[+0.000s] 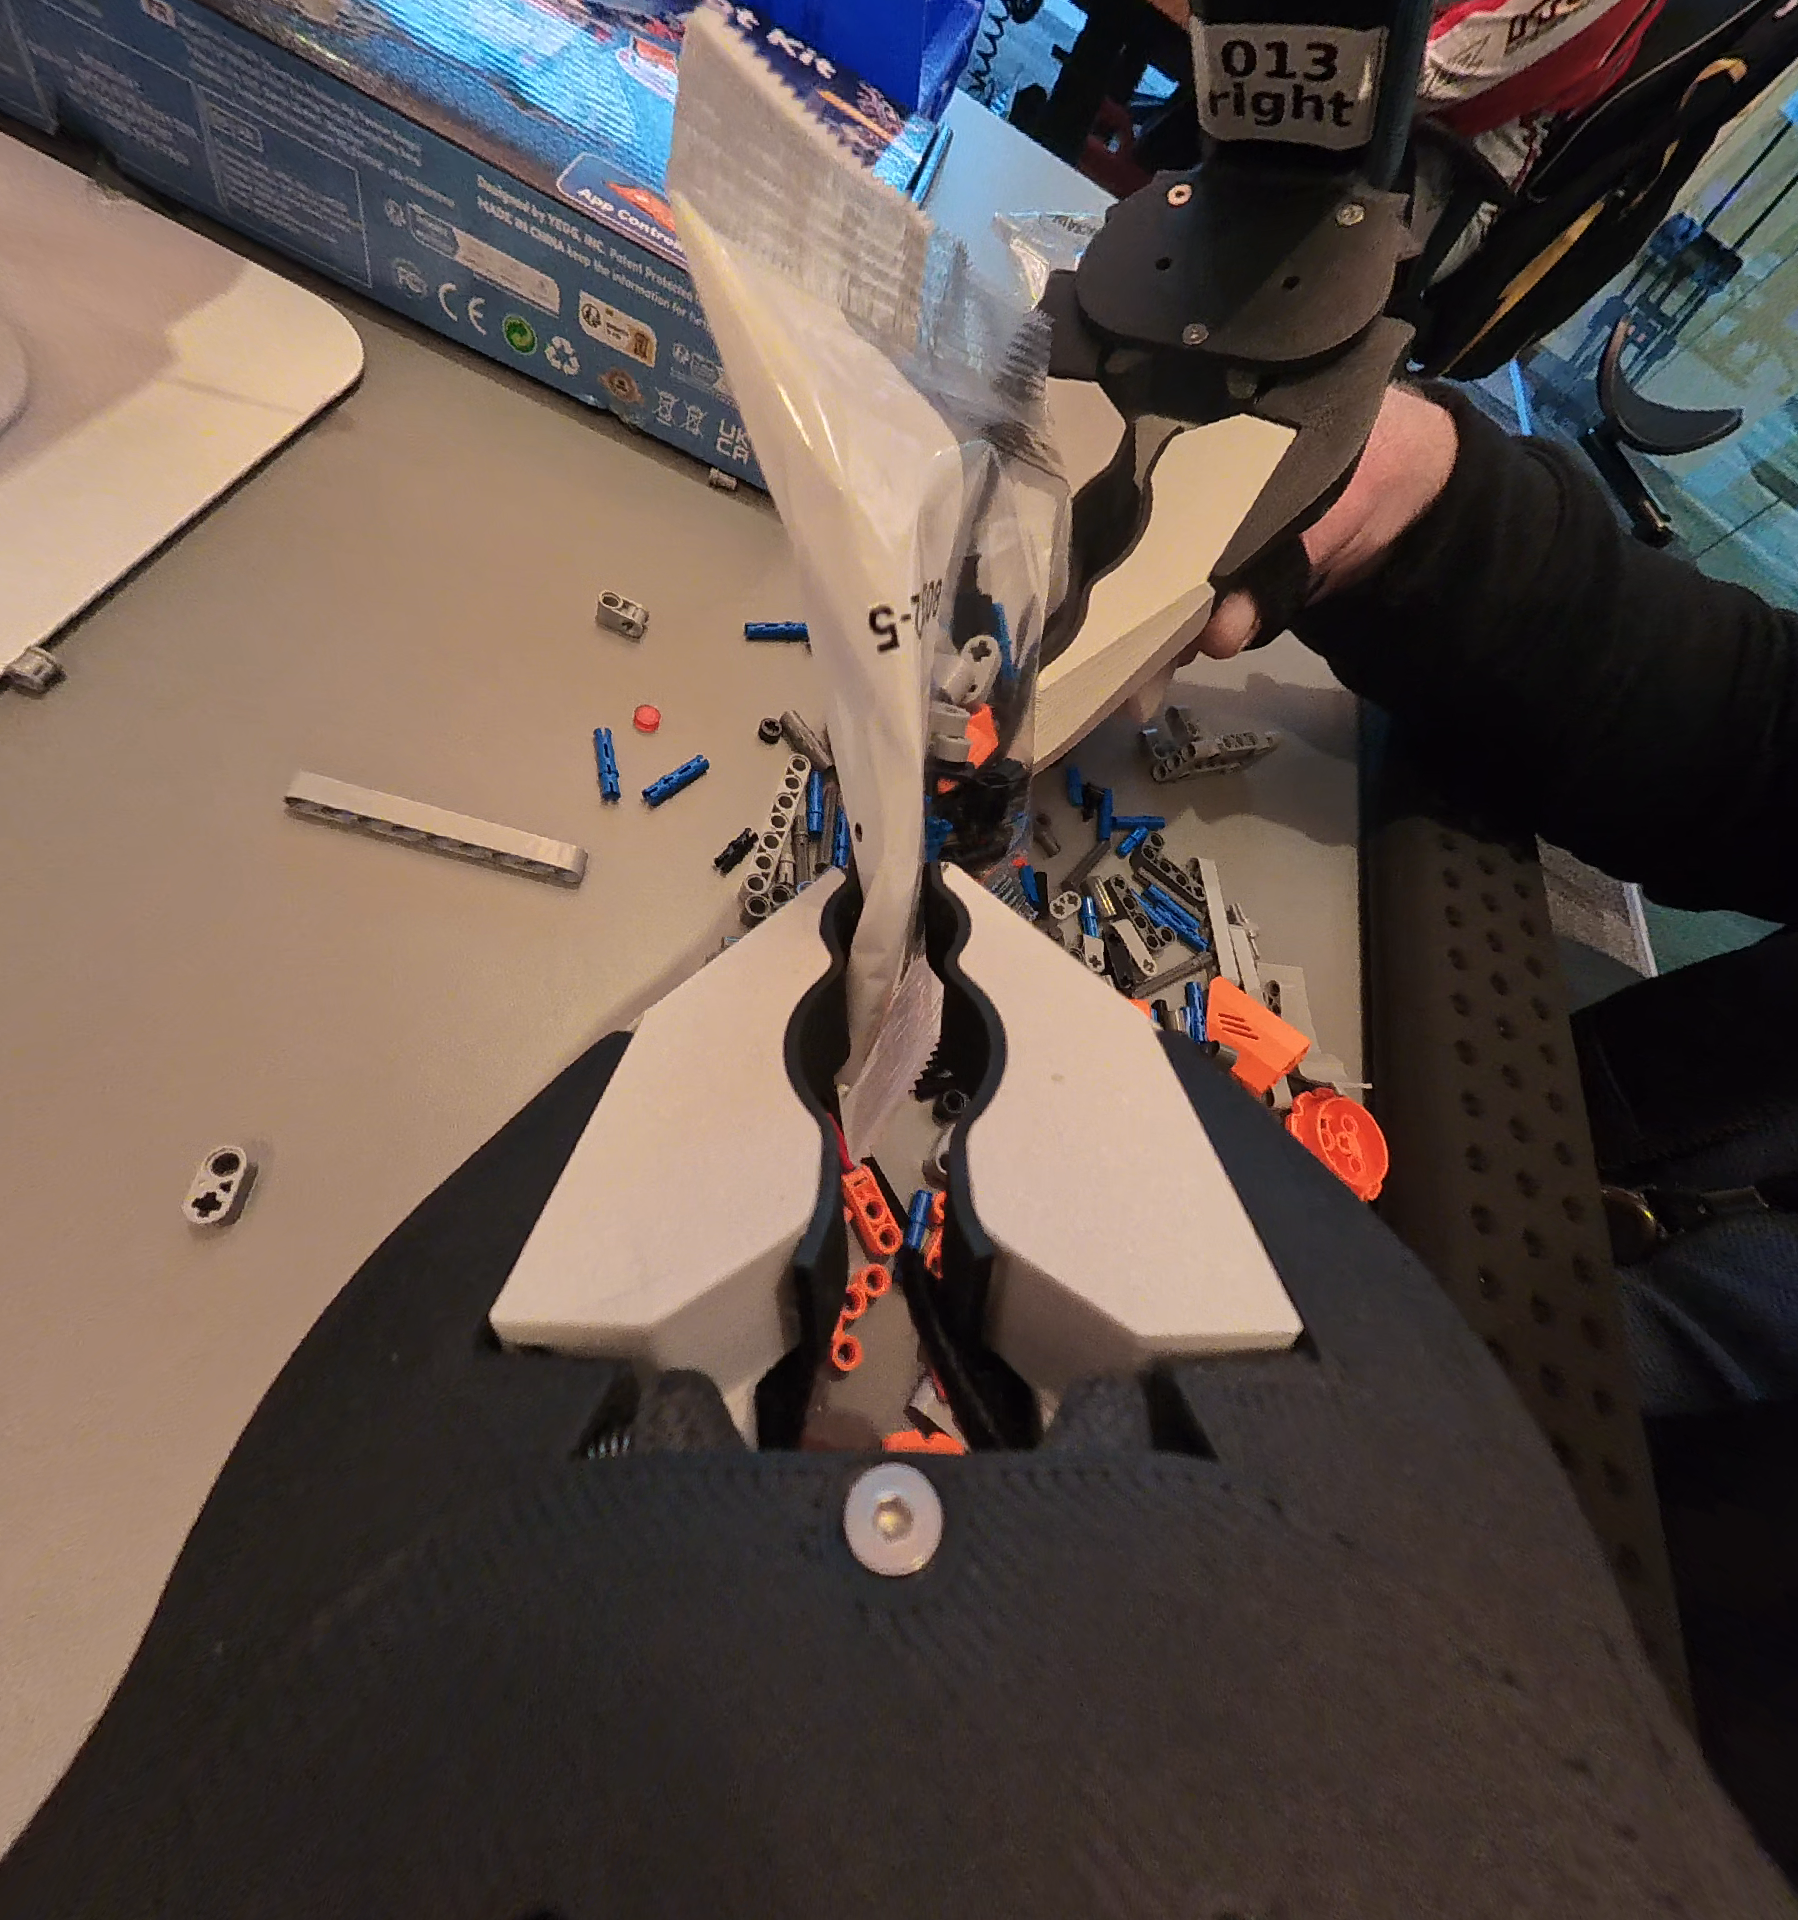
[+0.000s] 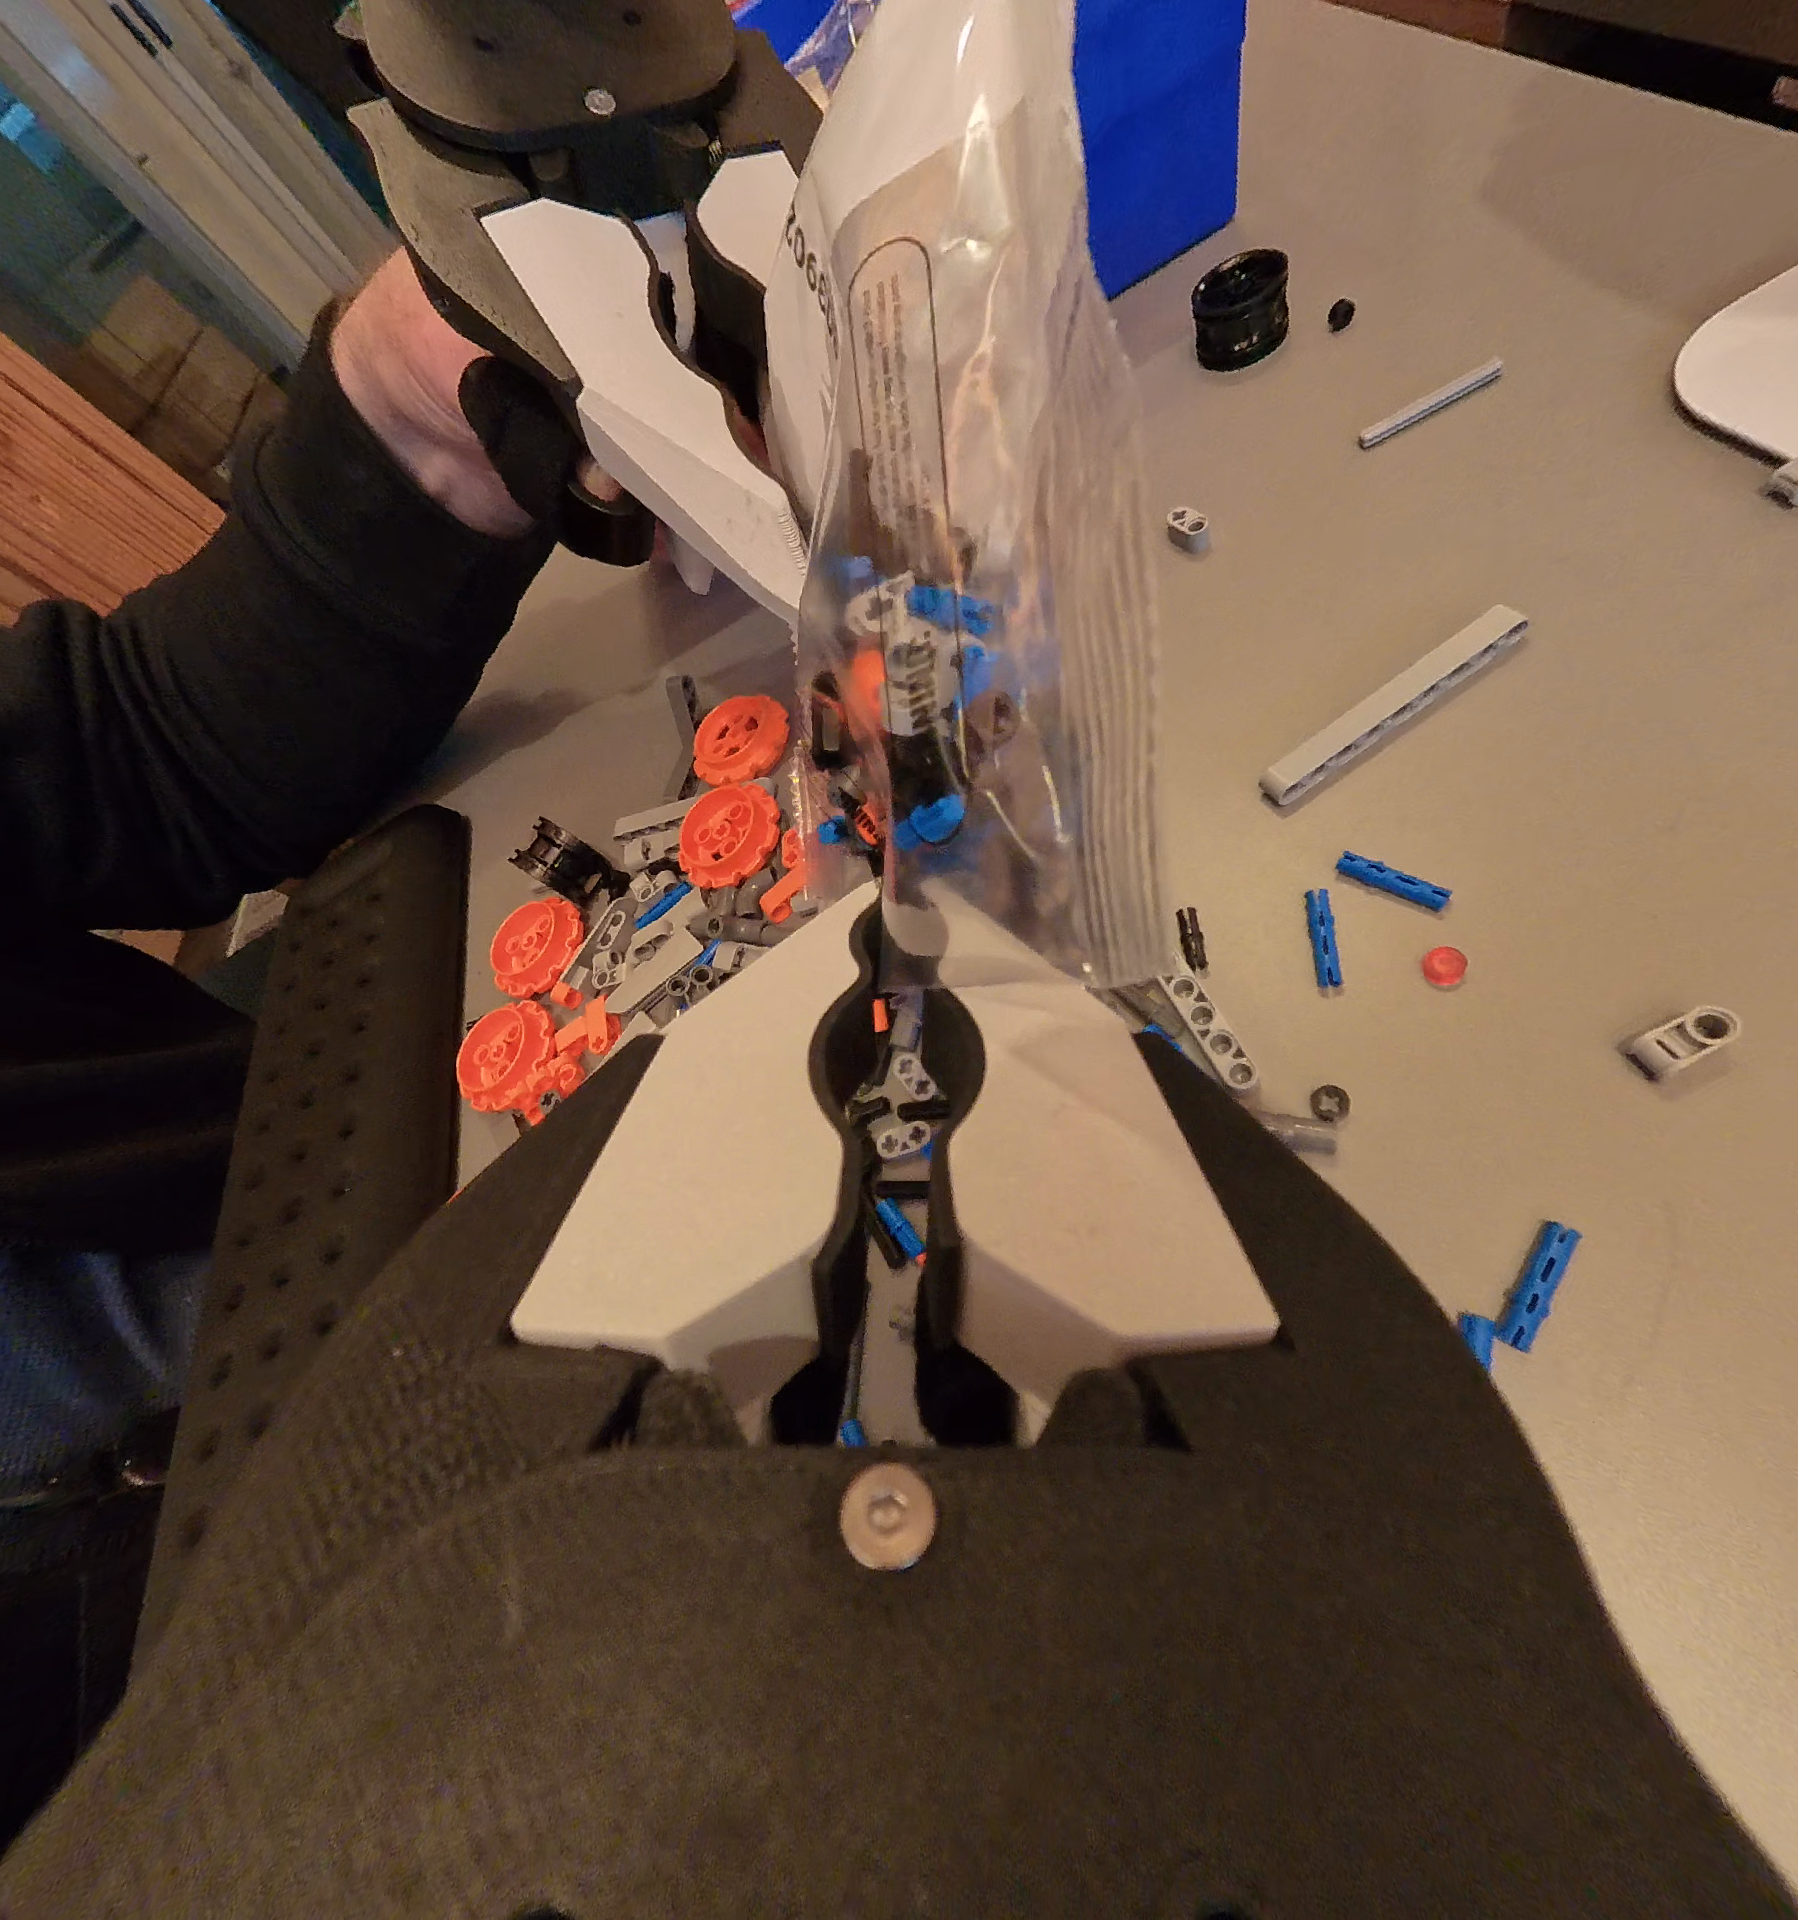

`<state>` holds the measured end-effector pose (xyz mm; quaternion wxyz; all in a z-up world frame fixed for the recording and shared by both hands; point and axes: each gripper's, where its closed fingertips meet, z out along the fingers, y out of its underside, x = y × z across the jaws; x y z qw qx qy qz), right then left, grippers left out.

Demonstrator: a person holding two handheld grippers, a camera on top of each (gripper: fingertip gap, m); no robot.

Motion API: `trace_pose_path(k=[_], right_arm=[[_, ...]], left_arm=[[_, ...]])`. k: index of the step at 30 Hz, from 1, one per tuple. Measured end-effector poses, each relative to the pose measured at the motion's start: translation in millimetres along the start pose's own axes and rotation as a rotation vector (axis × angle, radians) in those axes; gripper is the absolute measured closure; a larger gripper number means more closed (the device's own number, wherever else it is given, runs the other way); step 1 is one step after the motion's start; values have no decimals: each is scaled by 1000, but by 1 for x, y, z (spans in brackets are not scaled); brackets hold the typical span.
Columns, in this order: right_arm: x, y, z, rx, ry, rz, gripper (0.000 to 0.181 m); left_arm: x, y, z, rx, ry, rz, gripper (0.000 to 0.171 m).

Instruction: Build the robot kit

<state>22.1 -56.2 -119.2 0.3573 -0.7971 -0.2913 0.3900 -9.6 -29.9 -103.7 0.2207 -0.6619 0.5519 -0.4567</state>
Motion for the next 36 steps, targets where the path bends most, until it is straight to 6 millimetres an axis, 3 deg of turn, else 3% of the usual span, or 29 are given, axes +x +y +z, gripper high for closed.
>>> trace_pose_path(k=[11, 36], right_arm=[[2, -10, -3, 53, 20, -6, 181], [-3, -8, -6, 85, -95, 105, 181]], left_arm=[[-3, -14, -3, 85, -5, -17, 163], [-2, -12, -2, 96, 62, -113, 163]])
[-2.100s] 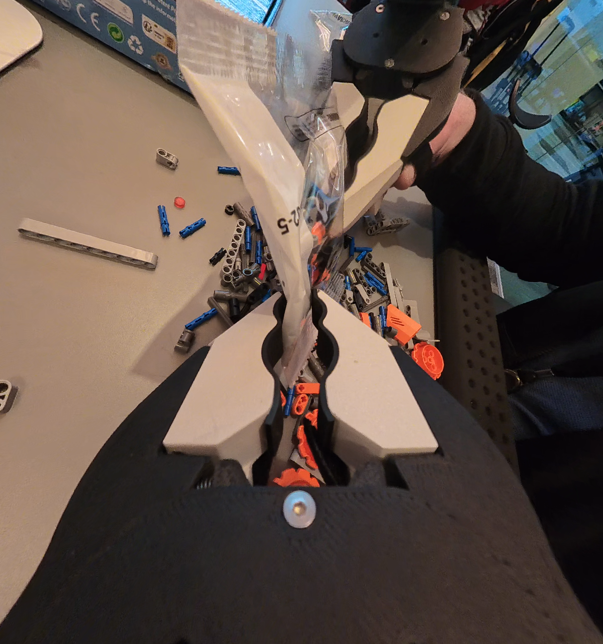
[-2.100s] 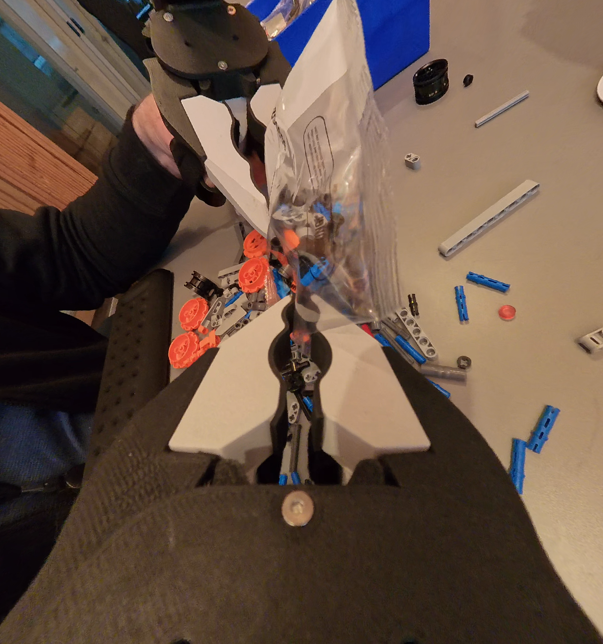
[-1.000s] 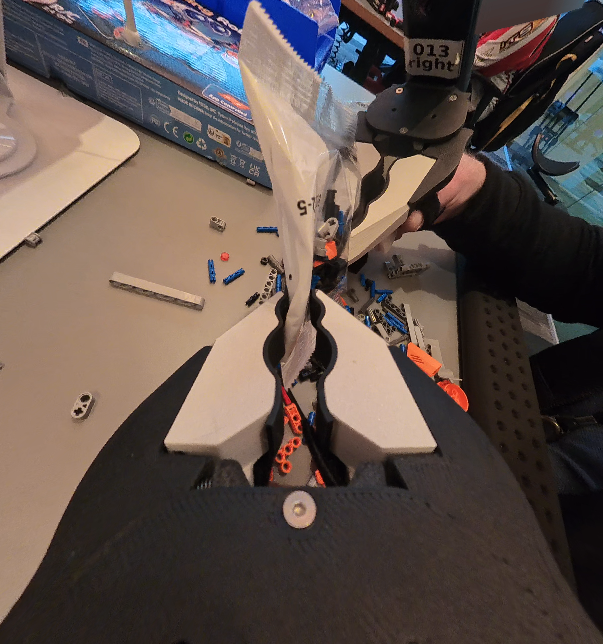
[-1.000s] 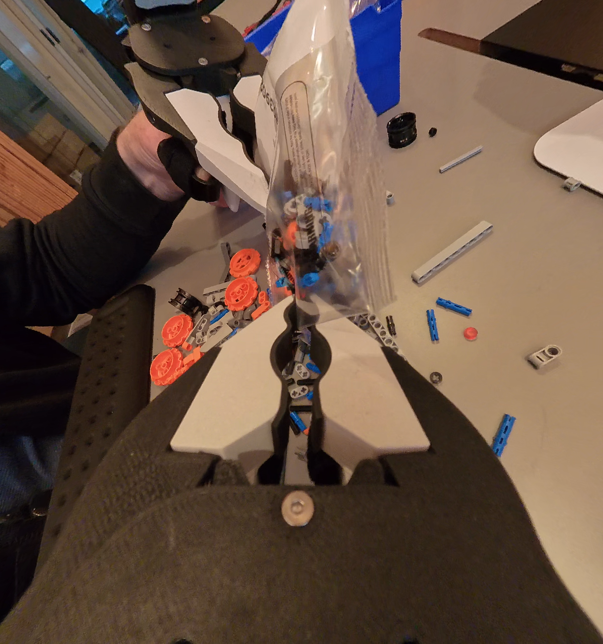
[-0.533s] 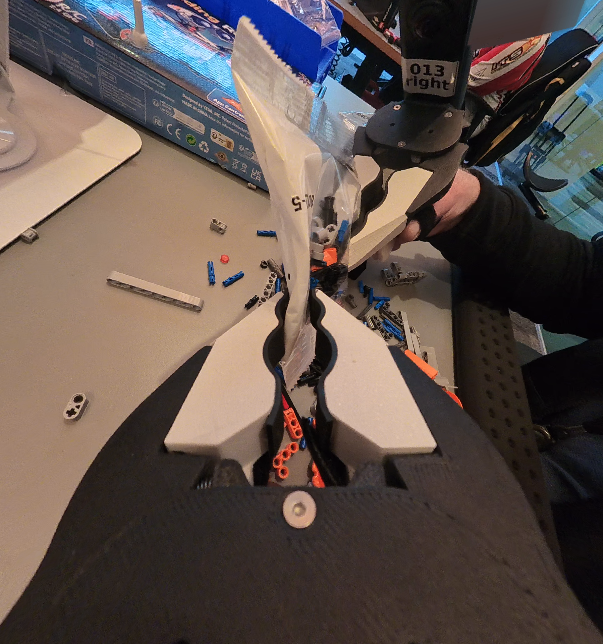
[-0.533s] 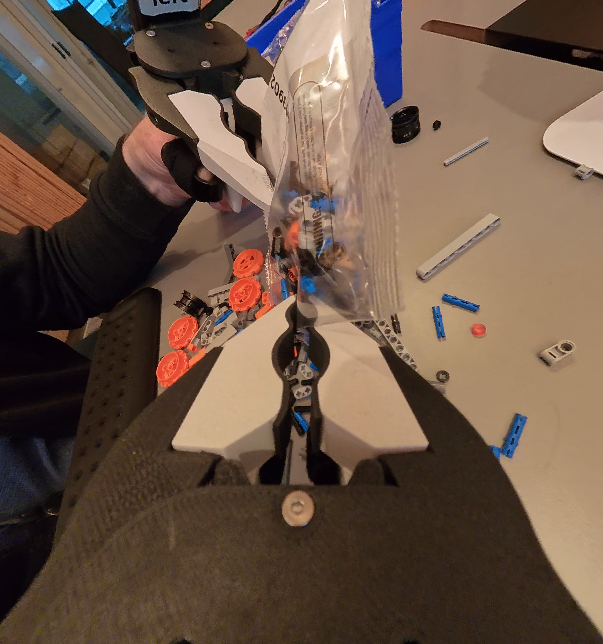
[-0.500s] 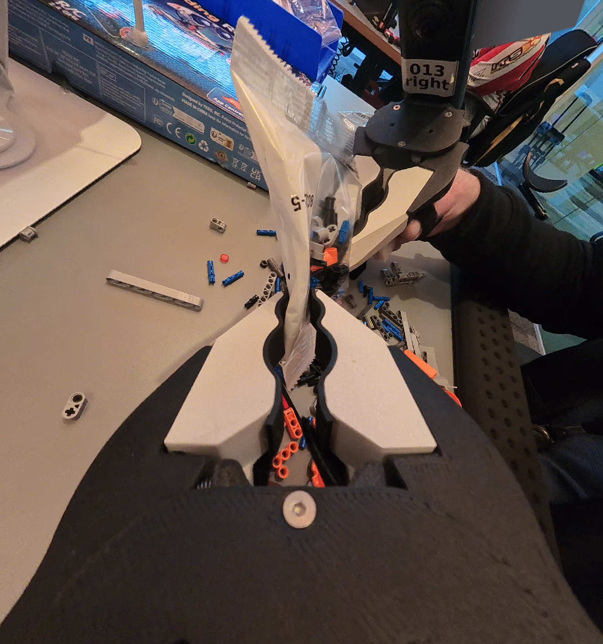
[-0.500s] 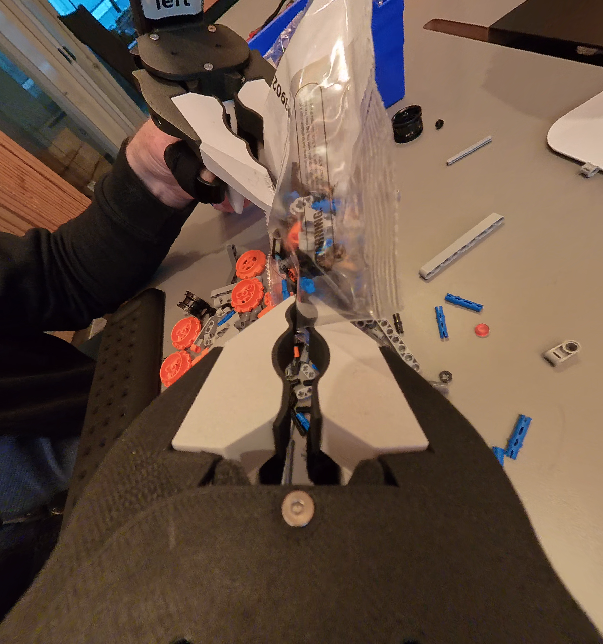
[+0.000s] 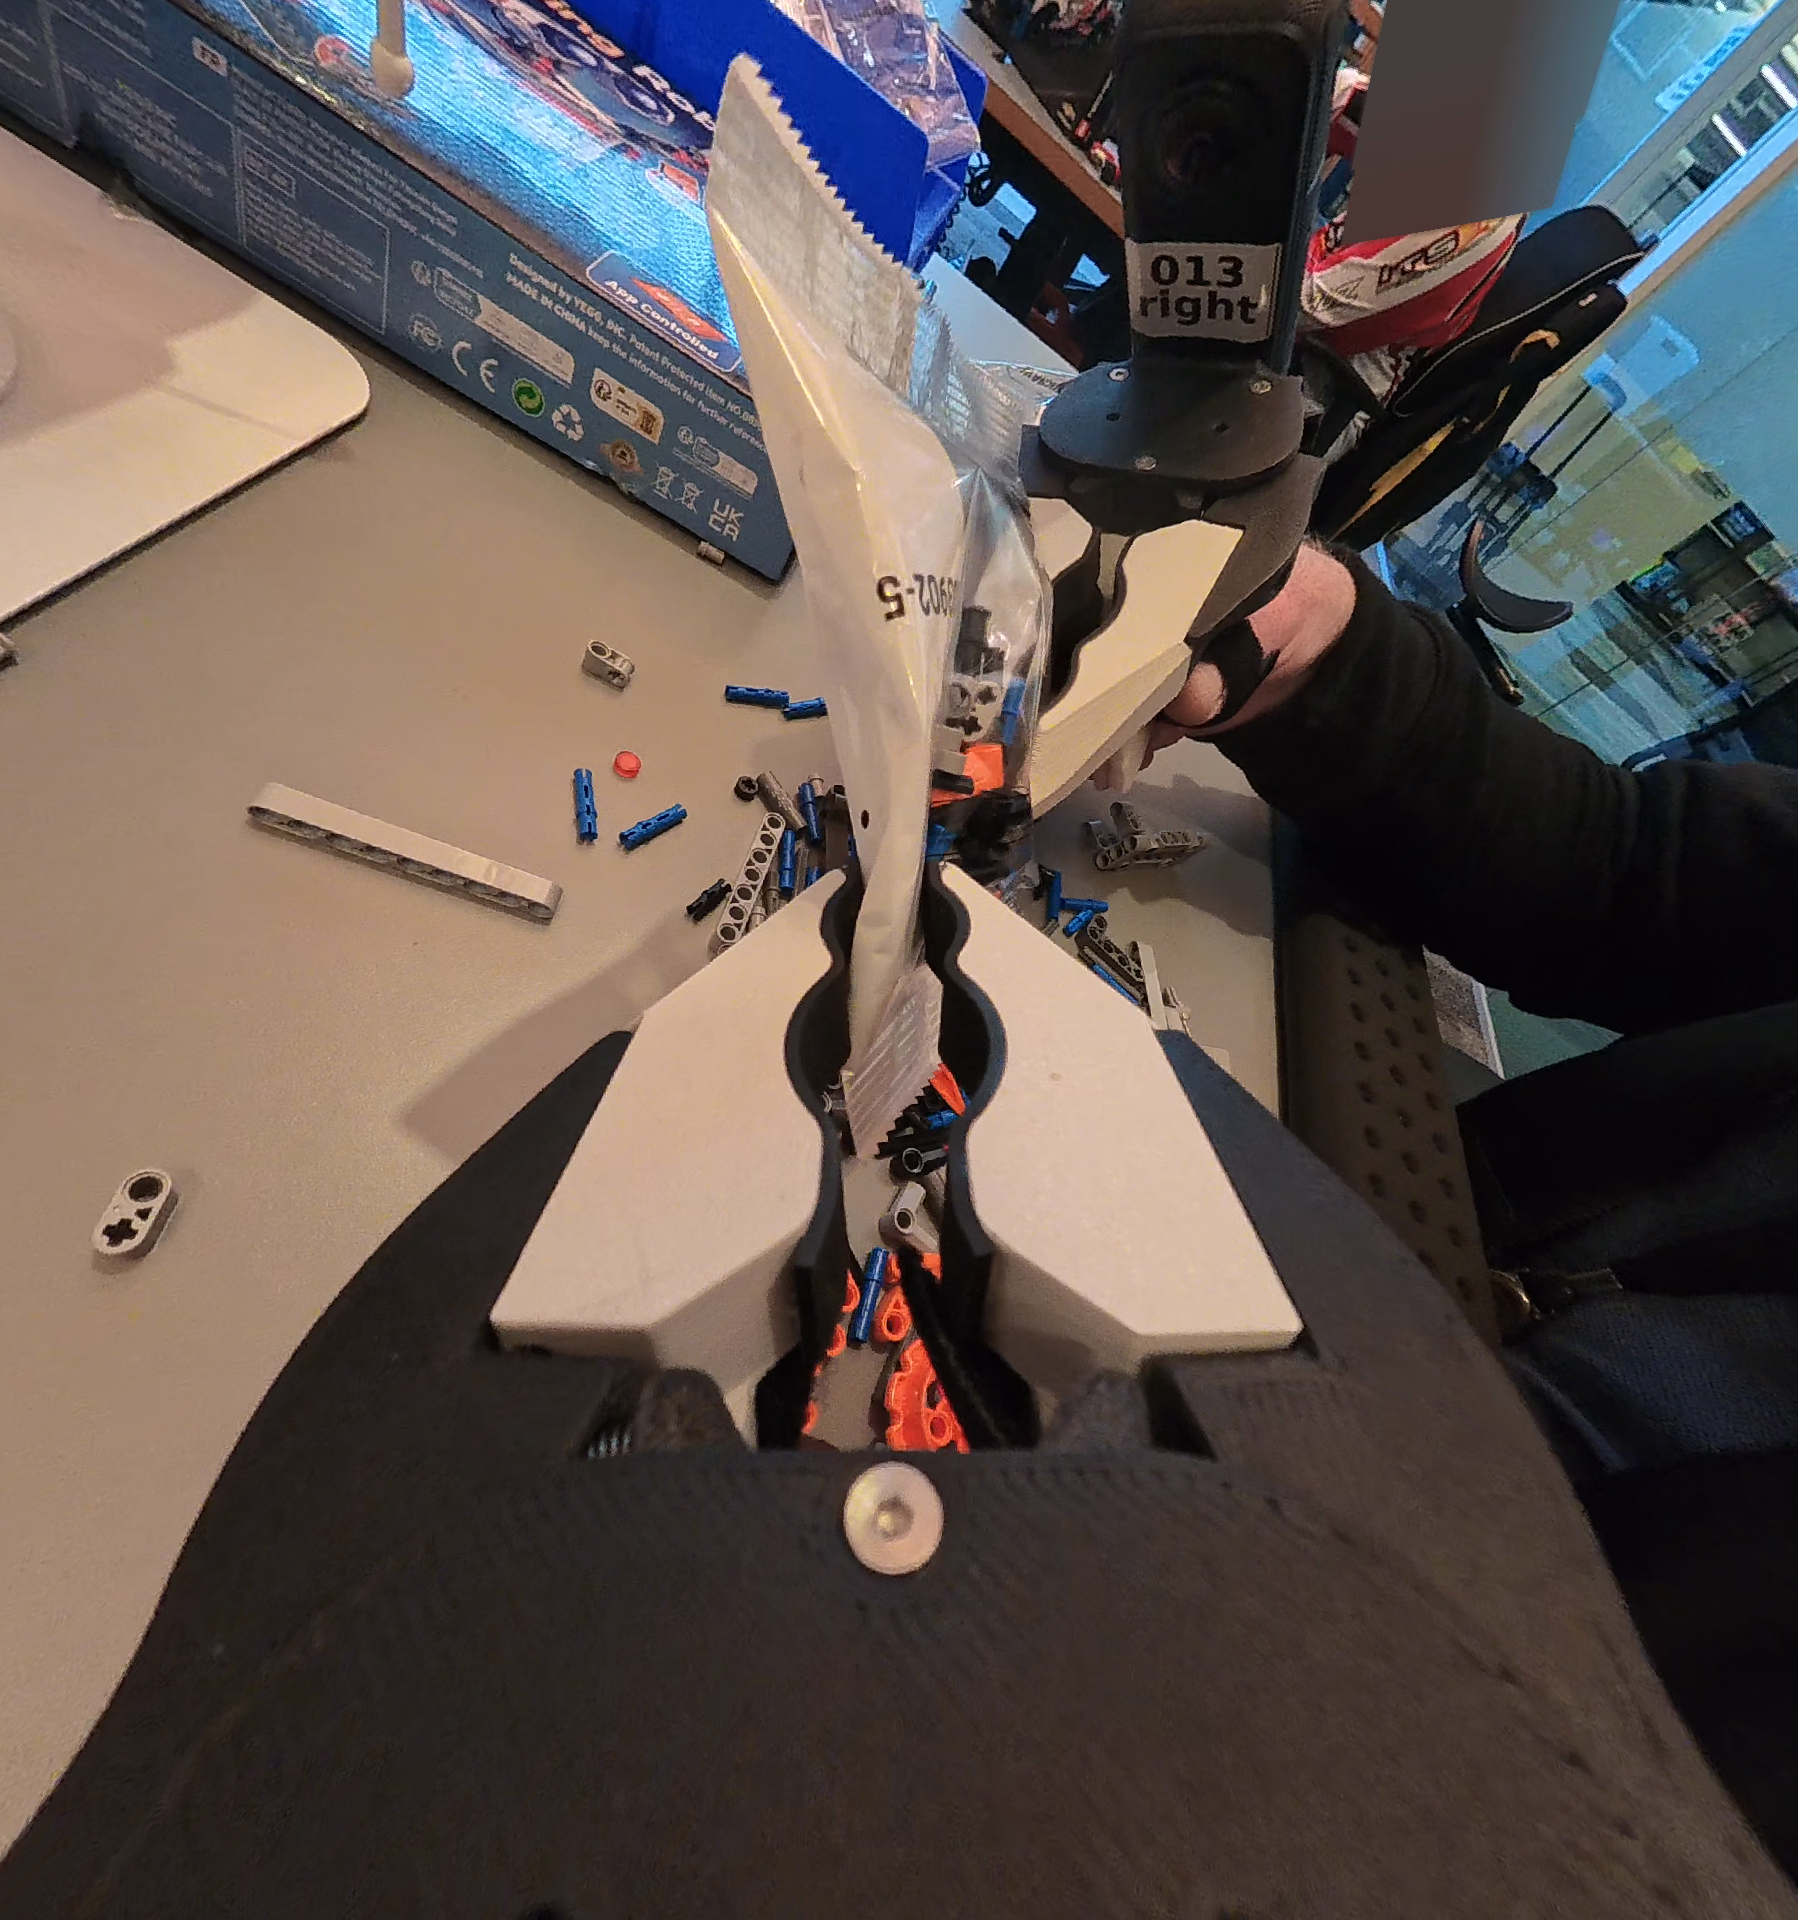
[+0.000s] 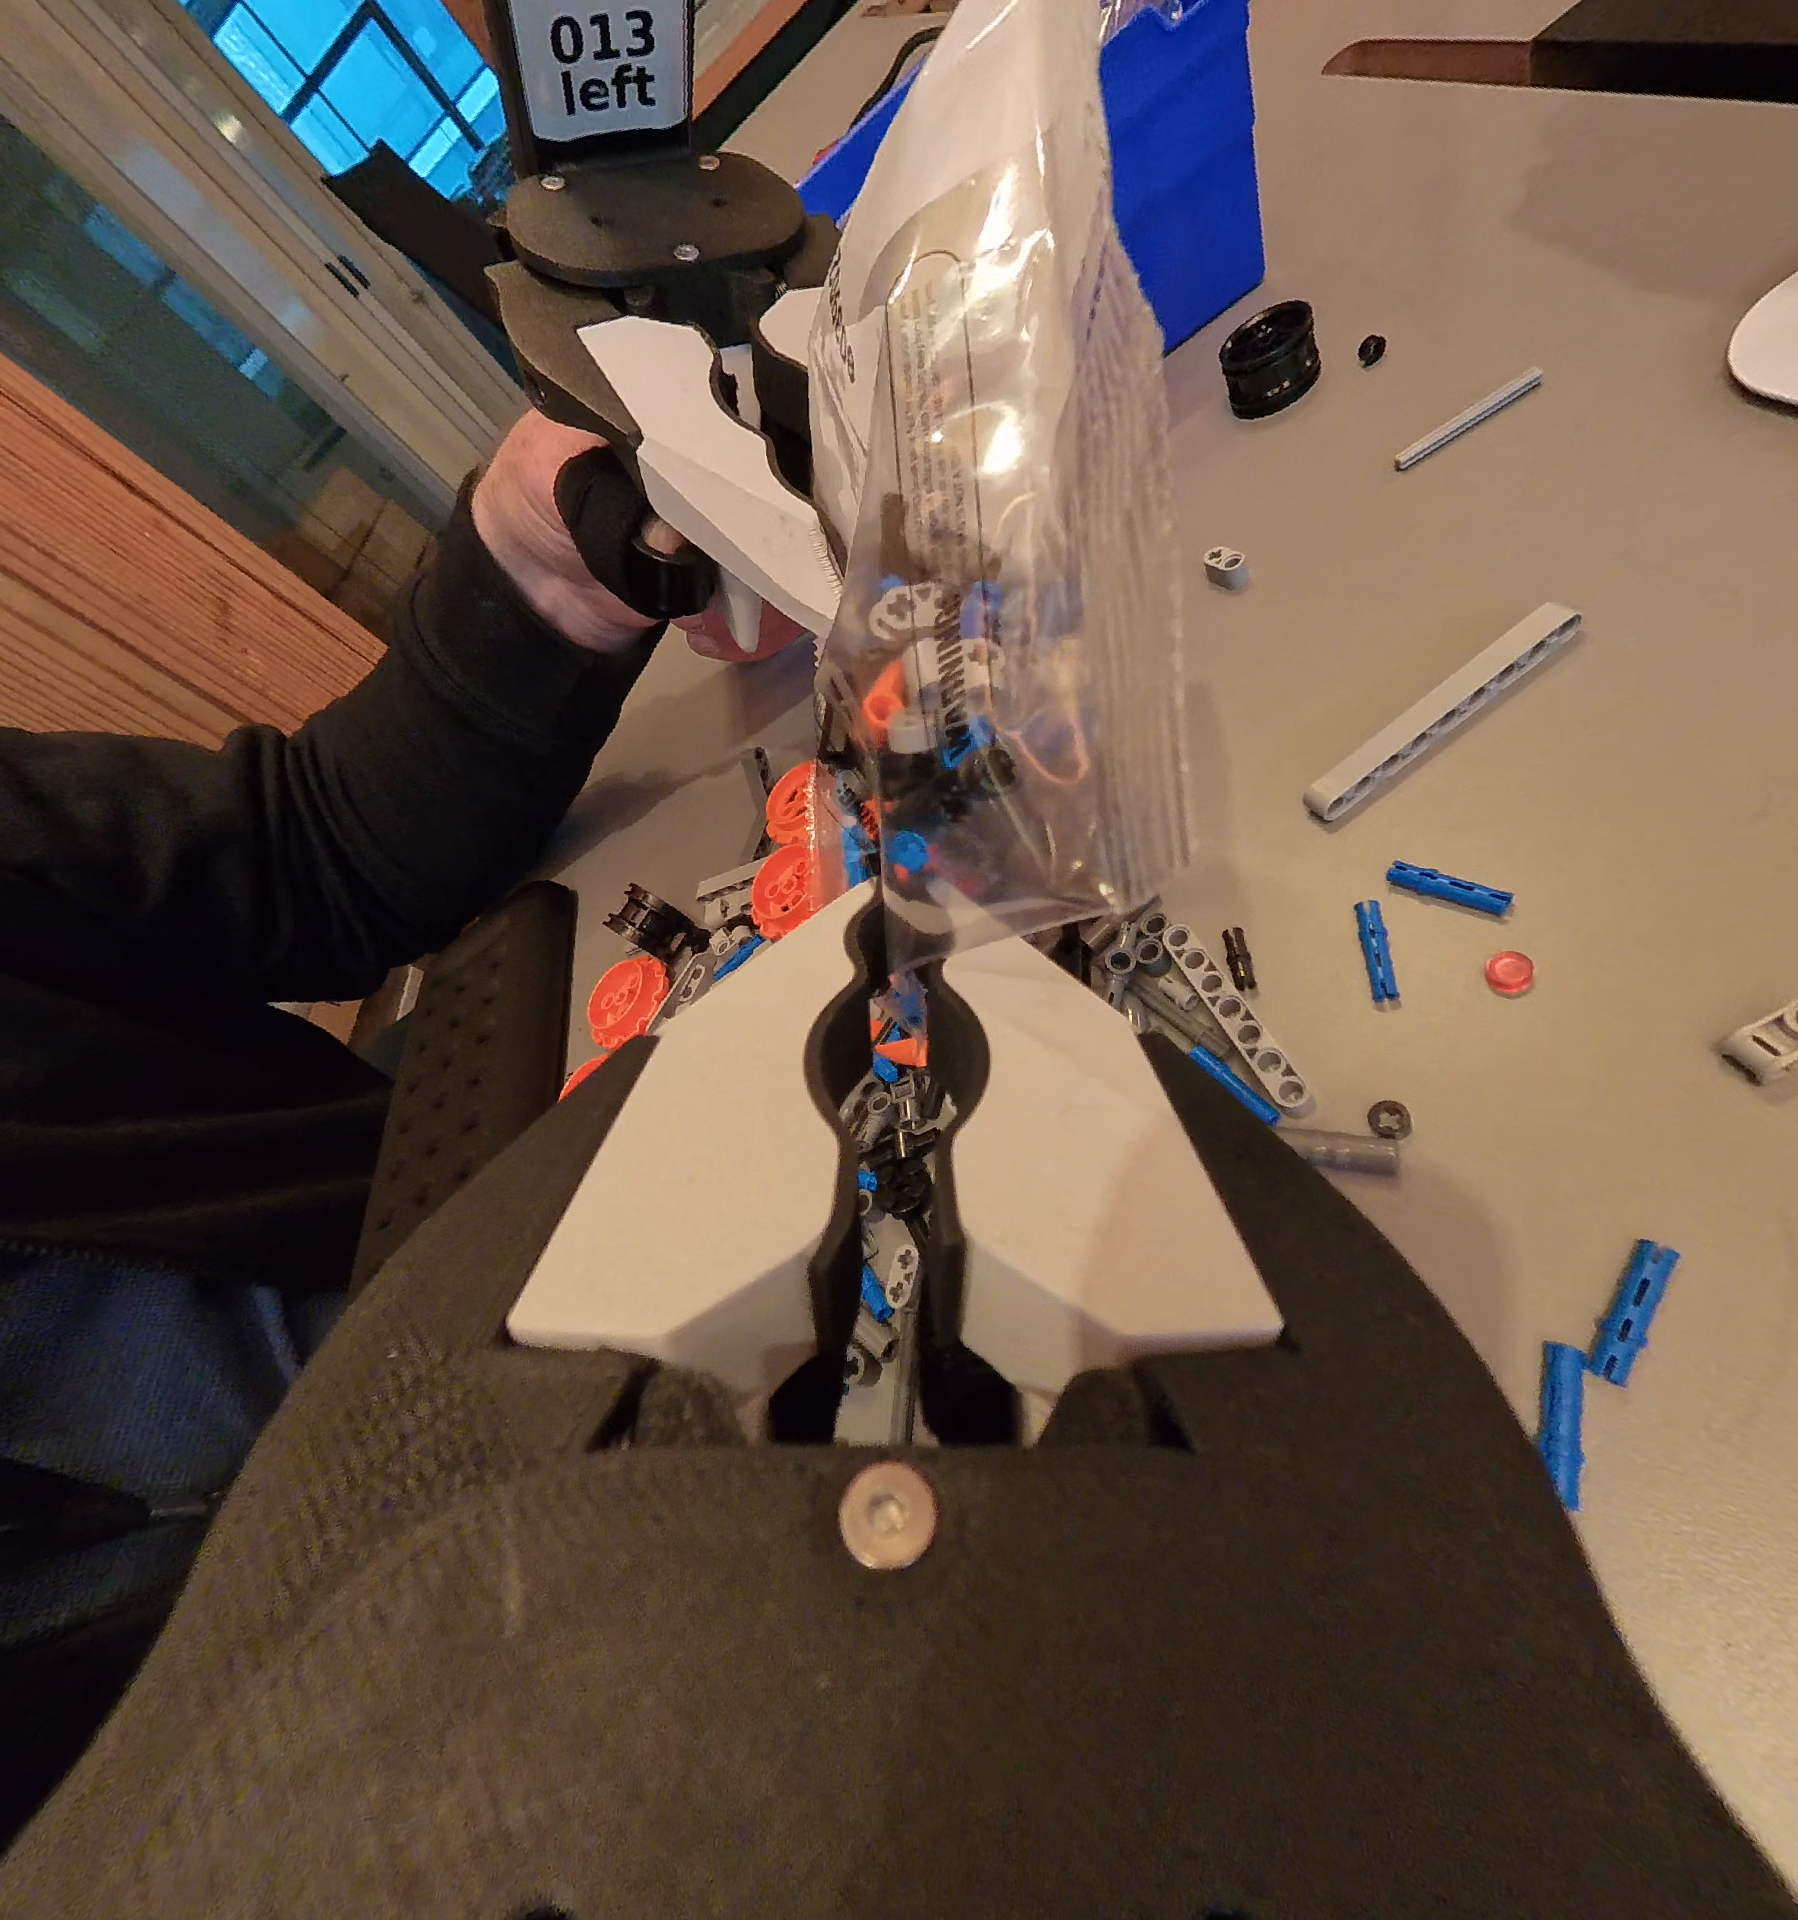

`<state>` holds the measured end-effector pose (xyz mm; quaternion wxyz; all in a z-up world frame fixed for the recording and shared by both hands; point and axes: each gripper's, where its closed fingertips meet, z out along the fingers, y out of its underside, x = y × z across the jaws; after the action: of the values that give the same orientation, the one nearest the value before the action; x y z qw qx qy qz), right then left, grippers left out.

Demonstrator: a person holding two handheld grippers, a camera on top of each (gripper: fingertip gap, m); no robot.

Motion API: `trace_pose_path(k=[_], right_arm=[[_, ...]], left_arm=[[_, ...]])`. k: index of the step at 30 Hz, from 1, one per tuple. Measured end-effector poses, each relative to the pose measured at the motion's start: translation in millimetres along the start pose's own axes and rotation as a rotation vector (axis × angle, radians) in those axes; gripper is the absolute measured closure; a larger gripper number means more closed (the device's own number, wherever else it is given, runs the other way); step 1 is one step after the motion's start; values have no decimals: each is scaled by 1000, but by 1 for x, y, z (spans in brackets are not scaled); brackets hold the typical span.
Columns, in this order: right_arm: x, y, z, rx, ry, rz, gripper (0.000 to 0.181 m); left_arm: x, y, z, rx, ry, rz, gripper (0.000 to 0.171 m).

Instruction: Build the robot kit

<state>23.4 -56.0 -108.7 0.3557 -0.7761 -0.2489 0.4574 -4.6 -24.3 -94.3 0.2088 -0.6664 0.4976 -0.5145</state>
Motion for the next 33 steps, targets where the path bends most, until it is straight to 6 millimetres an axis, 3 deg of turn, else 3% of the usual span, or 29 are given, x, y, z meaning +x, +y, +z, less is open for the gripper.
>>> trace_pose_path(k=[20, 28, 33], right_arm=[[0, 4, -4, -20, 19, -52, 181], [2, 9, -2, -53, 42, -74, 173], [6, 12, -1, -75, 78, -110, 179]], left_arm=[[5, 0, 0, 7, 16, 53, 163], [7, 0, -1, 1, 11, 79, 163], [7, 4, 1, -22, -9, 130, 163]])
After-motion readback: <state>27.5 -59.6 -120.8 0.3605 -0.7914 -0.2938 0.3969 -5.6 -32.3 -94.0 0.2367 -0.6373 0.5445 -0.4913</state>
